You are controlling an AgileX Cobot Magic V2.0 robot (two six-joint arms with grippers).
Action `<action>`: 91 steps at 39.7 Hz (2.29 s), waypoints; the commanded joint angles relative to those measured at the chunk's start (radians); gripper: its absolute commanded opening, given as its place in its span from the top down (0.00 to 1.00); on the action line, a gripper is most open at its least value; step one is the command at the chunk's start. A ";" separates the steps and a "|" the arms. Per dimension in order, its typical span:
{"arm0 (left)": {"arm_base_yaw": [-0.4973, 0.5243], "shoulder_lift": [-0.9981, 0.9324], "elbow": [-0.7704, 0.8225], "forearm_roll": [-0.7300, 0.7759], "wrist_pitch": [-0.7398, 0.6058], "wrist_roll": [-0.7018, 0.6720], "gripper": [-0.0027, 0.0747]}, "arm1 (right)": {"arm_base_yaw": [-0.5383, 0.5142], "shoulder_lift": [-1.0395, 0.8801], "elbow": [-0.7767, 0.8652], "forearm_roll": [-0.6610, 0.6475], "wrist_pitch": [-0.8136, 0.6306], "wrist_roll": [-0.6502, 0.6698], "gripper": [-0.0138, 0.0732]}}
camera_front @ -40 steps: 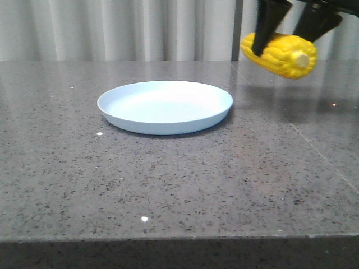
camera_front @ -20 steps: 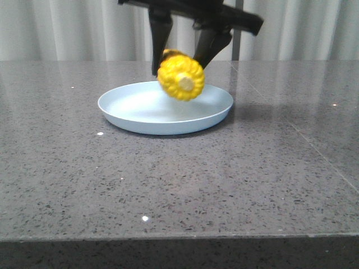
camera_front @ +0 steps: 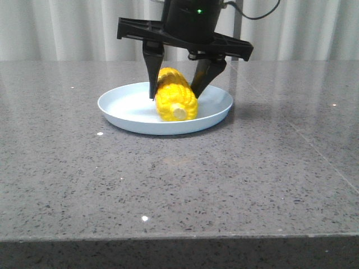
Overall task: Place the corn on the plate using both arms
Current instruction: 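Open the right gripper to release the corn and lift away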
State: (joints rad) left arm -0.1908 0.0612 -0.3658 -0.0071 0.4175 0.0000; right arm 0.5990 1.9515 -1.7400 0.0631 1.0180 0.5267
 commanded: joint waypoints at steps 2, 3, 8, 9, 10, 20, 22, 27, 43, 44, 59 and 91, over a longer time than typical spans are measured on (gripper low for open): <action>-0.007 0.010 -0.026 -0.003 -0.083 0.000 0.99 | -0.001 -0.070 -0.035 -0.008 -0.036 0.002 0.20; -0.007 0.010 -0.026 -0.003 -0.083 0.000 0.99 | -0.001 -0.078 -0.039 -0.011 -0.035 0.002 0.19; -0.007 0.010 -0.026 -0.003 -0.083 0.000 0.99 | -0.001 -0.119 -0.080 -0.042 -0.010 0.002 0.19; -0.007 0.010 -0.026 -0.003 -0.083 0.000 0.99 | -0.001 -0.126 -0.090 -0.046 -0.005 0.002 0.19; -0.007 0.010 -0.026 -0.003 -0.083 0.000 0.99 | -0.001 -0.136 -0.102 -0.054 0.005 0.001 0.19; -0.007 0.010 -0.026 -0.003 -0.083 0.000 0.99 | -0.001 -0.176 -0.264 -0.050 0.146 -0.156 0.28; -0.007 0.010 -0.026 -0.003 -0.083 0.000 0.99 | -0.001 -0.177 -0.292 -0.049 0.177 -0.167 0.40; -0.007 0.010 -0.026 -0.003 -0.083 0.000 0.99 | -0.001 -0.177 -0.339 -0.049 0.221 -0.173 0.75; -0.007 0.010 -0.026 -0.003 -0.083 0.000 0.99 | -0.087 -0.228 -0.346 -0.041 0.325 -0.242 0.91; -0.007 0.010 -0.026 -0.003 -0.083 0.000 0.99 | -0.102 -0.236 -0.344 -0.039 0.325 -0.246 0.91; -0.007 0.010 -0.026 -0.003 -0.083 0.000 0.99 | -0.356 -0.461 -0.087 -0.039 0.301 -0.325 0.91; -0.007 0.010 -0.026 -0.003 -0.083 0.000 0.99 | -0.485 -1.282 1.083 -0.102 -0.430 -0.409 0.92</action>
State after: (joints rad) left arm -0.1908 0.0612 -0.3658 -0.0071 0.4175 0.0000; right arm 0.1154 0.7656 -0.7268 -0.0137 0.7153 0.1318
